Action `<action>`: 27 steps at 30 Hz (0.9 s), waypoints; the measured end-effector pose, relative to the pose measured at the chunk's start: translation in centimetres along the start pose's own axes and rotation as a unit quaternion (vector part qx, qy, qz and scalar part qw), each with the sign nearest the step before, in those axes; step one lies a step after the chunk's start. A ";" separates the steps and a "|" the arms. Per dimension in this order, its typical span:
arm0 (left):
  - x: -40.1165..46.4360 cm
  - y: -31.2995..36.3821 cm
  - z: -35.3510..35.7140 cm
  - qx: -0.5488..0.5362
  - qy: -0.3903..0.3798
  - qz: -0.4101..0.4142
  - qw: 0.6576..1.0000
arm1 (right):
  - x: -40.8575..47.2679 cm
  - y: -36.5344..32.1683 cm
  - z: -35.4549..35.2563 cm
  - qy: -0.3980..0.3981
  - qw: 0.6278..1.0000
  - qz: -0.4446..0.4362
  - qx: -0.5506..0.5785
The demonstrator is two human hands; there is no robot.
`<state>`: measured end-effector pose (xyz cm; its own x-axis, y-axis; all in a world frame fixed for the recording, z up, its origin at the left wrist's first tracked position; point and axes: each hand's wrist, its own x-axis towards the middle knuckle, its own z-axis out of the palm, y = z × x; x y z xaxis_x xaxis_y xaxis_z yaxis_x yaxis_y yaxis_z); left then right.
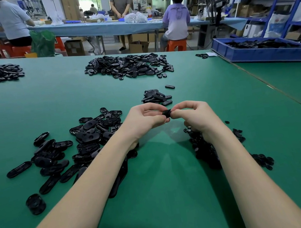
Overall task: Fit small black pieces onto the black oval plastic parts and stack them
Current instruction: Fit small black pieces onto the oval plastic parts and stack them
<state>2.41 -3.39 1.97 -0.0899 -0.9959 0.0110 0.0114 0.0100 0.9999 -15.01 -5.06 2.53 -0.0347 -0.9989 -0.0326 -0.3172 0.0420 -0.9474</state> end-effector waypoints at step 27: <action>0.3 0.3 0.1 -0.008 -0.017 -0.008 1.000 | -0.1 -0.1 -1.3 -0.123 0.992 0.015 0.017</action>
<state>2.31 -3.69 2.23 -0.1234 -0.9923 -0.0051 0.0263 -0.0084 0.9996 -16.21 -4.91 3.01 0.1906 -0.9726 -0.1331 -0.2866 0.0746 -0.9552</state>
